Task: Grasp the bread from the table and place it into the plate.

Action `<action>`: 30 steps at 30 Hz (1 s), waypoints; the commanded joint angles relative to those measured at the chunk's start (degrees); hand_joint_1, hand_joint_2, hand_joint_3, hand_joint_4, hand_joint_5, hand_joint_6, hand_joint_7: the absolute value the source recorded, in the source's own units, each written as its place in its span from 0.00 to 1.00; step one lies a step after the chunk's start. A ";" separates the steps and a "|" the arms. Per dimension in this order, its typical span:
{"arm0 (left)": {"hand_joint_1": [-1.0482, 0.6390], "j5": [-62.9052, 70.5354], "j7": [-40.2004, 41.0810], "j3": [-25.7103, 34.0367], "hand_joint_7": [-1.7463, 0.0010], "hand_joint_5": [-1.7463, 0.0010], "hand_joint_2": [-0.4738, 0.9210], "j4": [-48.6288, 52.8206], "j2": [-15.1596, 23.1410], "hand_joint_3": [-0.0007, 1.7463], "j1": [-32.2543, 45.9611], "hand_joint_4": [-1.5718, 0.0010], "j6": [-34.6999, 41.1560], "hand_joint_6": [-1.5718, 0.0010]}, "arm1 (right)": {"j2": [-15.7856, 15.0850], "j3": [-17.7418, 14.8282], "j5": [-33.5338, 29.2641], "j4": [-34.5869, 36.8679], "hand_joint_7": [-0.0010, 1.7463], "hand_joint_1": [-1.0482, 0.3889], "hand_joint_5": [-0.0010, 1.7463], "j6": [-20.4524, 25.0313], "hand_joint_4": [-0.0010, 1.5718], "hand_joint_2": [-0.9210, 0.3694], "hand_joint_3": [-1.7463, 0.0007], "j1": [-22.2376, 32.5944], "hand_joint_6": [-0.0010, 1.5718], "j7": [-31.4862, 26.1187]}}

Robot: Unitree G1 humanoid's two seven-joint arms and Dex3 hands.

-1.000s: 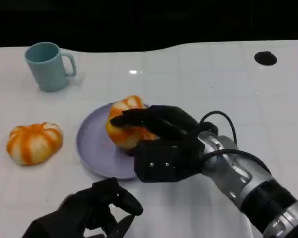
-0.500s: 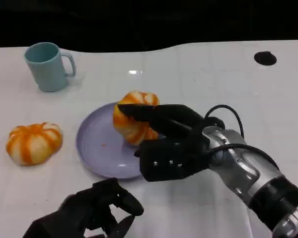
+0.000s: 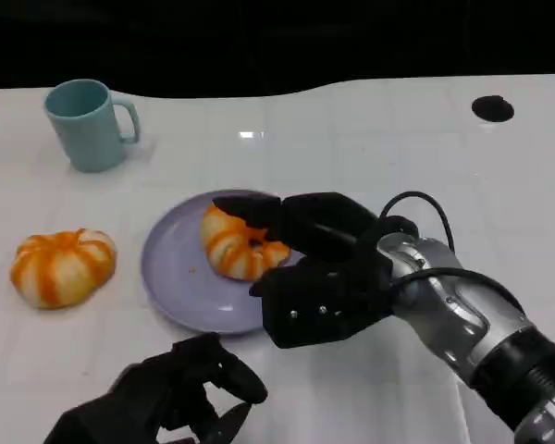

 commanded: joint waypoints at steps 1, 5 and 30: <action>0.47 0.31 0.77 0.05 0.25 0.00 0.90 0.21 0.12 0.39 0.23 0.60 -0.41 0.60 | -1.75 -0.63 -0.26 -3.12 0.03 0.29 0.10 -0.21 0.31 0.00 0.86 1.31 0.14 -0.39; 0.47 0.34 0.74 -0.01 0.26 0.00 0.90 -0.10 0.14 0.39 0.30 0.59 -0.11 0.60 | -3.79 -1.61 0.10 -8.66 0.05 0.30 0.10 -0.83 0.31 0.00 0.87 4.09 0.18 -0.03; 0.48 0.42 0.63 -0.09 0.25 0.00 0.90 0.27 0.15 0.41 -0.10 0.57 0.22 0.61 | -12.10 -14.53 13.33 -31.96 0.10 0.57 0.67 -14.96 0.34 0.03 0.96 26.85 0.53 -1.43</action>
